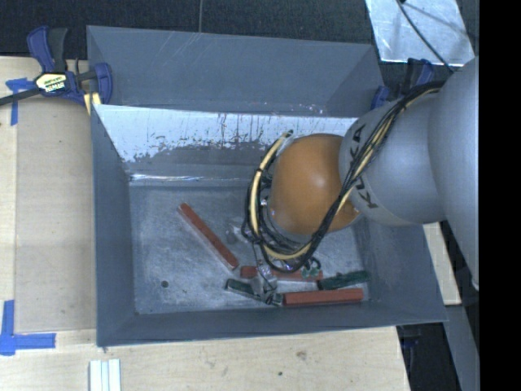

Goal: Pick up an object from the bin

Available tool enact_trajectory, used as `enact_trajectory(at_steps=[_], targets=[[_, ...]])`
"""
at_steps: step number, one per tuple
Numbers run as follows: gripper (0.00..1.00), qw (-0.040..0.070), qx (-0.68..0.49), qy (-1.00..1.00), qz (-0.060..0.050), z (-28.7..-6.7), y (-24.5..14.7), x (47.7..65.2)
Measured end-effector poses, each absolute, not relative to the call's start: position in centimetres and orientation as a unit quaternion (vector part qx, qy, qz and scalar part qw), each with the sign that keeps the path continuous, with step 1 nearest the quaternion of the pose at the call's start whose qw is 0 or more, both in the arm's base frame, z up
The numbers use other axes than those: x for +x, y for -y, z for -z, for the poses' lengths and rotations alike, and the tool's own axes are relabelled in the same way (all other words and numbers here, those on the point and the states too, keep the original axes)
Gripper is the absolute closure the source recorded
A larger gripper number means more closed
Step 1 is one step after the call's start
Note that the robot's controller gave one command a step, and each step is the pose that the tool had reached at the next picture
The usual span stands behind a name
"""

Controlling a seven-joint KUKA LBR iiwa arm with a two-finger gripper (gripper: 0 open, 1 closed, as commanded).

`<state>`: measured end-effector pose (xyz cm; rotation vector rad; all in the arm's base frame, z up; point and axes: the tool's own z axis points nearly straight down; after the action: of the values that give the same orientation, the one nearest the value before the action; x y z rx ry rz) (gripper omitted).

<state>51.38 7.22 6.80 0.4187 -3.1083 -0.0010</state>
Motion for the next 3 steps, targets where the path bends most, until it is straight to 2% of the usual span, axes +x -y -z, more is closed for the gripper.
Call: enact_trajectory(at_steps=[1, 2, 3], targets=[[1.0, -0.003, 0.133, 0.991, 0.0, -7.2, -7.2, 51.9], [1.0, 0.0, 0.12, 0.993, 0.0, -8.0, -5.7, 49.5], [0.0, -0.001, 0.121, 0.993, 0.0, -7.9, -5.7, 49.6]])
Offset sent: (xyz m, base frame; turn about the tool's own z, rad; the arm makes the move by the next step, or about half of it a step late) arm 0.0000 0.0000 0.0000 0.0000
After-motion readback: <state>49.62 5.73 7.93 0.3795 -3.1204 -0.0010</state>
